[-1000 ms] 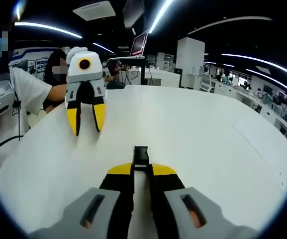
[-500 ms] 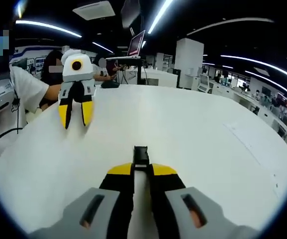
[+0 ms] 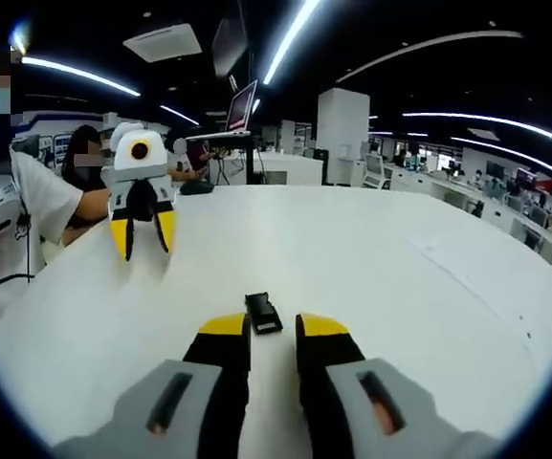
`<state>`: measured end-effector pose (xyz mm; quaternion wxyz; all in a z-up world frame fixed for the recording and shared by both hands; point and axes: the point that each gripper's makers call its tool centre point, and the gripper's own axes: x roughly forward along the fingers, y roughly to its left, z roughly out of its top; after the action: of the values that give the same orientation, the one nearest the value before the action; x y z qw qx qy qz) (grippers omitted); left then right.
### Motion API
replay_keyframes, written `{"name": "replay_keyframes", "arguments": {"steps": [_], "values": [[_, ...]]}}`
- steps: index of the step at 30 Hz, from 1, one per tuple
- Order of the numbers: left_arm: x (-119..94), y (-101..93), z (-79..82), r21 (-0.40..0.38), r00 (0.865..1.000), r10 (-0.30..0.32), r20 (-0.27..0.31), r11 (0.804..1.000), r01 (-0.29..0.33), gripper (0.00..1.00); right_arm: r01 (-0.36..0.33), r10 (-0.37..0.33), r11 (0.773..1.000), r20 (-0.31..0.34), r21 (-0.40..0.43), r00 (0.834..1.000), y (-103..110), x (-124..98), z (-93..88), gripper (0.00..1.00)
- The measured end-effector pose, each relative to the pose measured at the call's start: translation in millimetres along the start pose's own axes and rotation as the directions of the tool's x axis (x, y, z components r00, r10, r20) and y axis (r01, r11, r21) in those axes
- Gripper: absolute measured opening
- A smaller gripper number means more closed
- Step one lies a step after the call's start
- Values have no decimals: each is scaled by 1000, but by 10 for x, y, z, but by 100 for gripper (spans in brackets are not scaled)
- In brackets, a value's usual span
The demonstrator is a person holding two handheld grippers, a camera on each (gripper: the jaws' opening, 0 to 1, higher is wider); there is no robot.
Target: Snap the two parts of the plastic buckle together until the buckle closes and remains connected.
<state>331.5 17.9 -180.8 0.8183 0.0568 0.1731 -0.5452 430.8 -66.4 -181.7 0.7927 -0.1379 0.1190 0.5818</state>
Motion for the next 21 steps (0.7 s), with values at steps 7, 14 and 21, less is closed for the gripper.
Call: {"name": "replay_keyframes", "arguments": {"steps": [7, 14, 21], "values": [[-56, 186, 63, -61, 996, 73, 40, 996, -71, 36, 115, -119, 991, 48, 75, 992, -88, -112, 7, 30], [-119, 338, 172, -112, 984, 154, 94, 983, -143, 41, 187, -194, 978, 67, 90, 979, 3, -253, 22, 35], [-181, 356, 276, -90, 972, 204, 117, 977, -195, 45, 225, -232, 969, 60, 104, 971, 155, -360, 51, 45]]}}
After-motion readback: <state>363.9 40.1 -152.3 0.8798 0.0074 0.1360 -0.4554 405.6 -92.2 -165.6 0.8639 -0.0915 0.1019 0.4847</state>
